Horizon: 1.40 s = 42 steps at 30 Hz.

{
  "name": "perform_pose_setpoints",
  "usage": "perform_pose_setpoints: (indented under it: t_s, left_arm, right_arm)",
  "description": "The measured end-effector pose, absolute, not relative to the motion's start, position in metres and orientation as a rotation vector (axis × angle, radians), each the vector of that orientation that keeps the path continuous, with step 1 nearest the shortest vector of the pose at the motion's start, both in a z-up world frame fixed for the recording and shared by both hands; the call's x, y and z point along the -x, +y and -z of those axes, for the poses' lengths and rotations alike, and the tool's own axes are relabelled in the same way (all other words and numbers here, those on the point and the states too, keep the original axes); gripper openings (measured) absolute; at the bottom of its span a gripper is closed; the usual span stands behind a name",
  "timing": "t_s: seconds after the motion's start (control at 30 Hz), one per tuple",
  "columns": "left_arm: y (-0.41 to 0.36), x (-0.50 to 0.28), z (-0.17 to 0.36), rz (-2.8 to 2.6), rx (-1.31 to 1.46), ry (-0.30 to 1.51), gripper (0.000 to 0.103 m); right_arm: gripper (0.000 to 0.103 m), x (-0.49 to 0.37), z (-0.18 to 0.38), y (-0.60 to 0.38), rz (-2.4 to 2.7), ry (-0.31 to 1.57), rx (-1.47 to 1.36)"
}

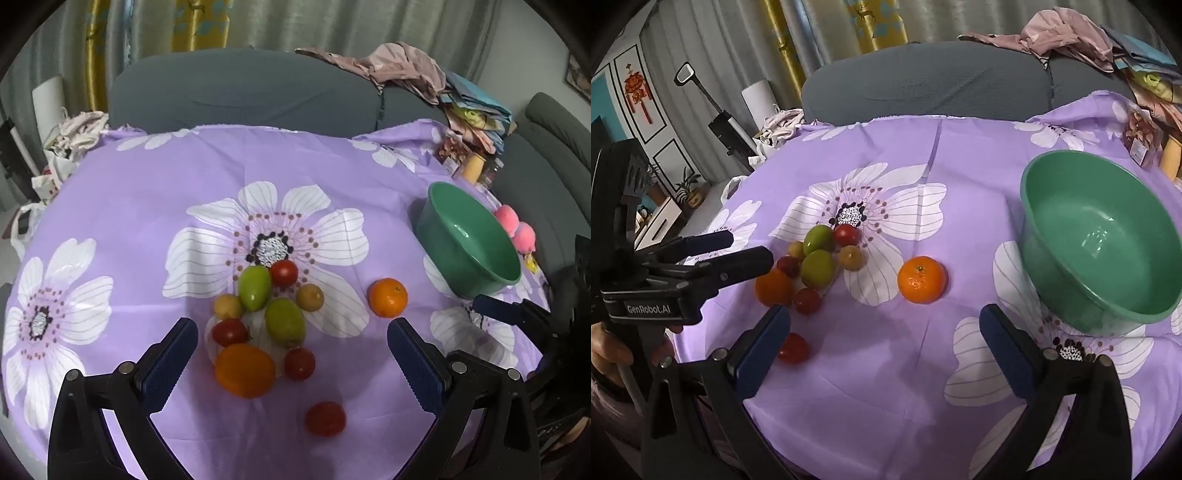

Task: Organize fruits
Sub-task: 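Reach the left gripper to the orange mandarin and close on it, then lift the mandarin with the left gripper and carry it toward the green bowl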

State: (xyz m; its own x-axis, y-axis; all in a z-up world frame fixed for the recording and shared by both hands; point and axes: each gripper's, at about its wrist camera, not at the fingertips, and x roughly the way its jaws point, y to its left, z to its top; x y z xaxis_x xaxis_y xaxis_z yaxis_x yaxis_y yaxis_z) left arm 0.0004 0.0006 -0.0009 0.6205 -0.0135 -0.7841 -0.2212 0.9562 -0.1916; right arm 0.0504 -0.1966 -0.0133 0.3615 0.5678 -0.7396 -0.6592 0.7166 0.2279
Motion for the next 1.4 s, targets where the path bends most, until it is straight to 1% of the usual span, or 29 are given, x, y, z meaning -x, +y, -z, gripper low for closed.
perform_pose_setpoints:
  t_s: [0.23,0.33,0.37,0.43,0.5,0.57,0.6,0.63,0.67,0.7,0.73,0.83,0.9,1.0,1.07,1.2,1.4]
  left_arm:
    - [0.002,-0.01,0.013,-0.002,0.372,0.91,0.102]
    - [-0.004,-0.019,0.017,0.067,0.403,0.911,0.102]
    - [-0.004,-0.015,0.016,0.108,0.444,0.927,0.102]
    - [-0.009,-0.024,0.018,0.141,0.402,0.909,0.102]
    - [-0.015,-0.032,0.019,0.168,0.371,0.928,0.102]
    - [-0.021,-0.043,0.022,0.189,0.352,0.946,0.101]
    - [-0.027,-0.049,0.027,0.185,0.316,0.945,0.1]
    - [-0.028,-0.053,0.031,0.19,0.319,0.985,0.099]
    - [-0.03,-0.058,0.034,0.202,0.312,0.995,0.094]
    - [-0.031,-0.062,0.035,0.211,0.31,1.008,0.086]
    - [-0.033,-0.066,0.037,0.225,0.314,1.014,0.083]
    - [-0.036,-0.076,0.042,0.259,0.316,1.031,0.08]
    - [-0.041,-0.087,0.045,0.288,0.306,1.032,0.071]
    - [-0.045,-0.099,0.051,0.301,0.291,1.053,0.063]
    - [-0.05,-0.105,0.054,0.299,0.281,1.054,0.061]
    - [-0.051,-0.112,0.06,0.296,0.3,1.065,0.051]
    - [-0.05,-0.112,0.071,0.303,0.323,1.097,0.05]
  right_arm:
    - [0.103,-0.056,0.023,-0.197,-0.786,0.921,0.122]
    - [0.101,-0.06,0.029,-0.197,-0.788,0.931,0.124]
    - [0.098,-0.061,0.031,-0.197,-0.791,0.935,0.121]
    - [0.094,-0.064,0.035,-0.195,-0.804,0.94,0.122]
    - [0.085,-0.067,0.039,-0.192,-0.809,0.943,0.13]
    - [0.078,-0.072,0.044,-0.188,-0.811,0.957,0.129]
    - [0.076,-0.076,0.047,-0.187,-0.812,0.968,0.122]
    - [0.076,-0.078,0.049,-0.186,-0.812,0.972,0.117]
    - [0.074,-0.08,0.051,-0.185,-0.811,0.975,0.115]
    - [0.071,-0.083,0.053,-0.184,-0.807,0.978,0.114]
    - [0.07,-0.085,0.055,-0.183,-0.803,0.981,0.114]
    - [0.068,-0.093,0.059,-0.18,-0.797,0.993,0.117]
    - [0.066,-0.098,0.062,-0.178,-0.798,1.001,0.122]
    - [0.062,-0.105,0.067,-0.173,-0.811,1.018,0.134]
    - [0.061,-0.108,0.07,-0.17,-0.816,1.025,0.146]
    - [0.059,-0.114,0.071,-0.167,-0.812,1.022,0.165]
    - [0.053,-0.118,0.072,-0.164,-0.796,1.037,0.2]
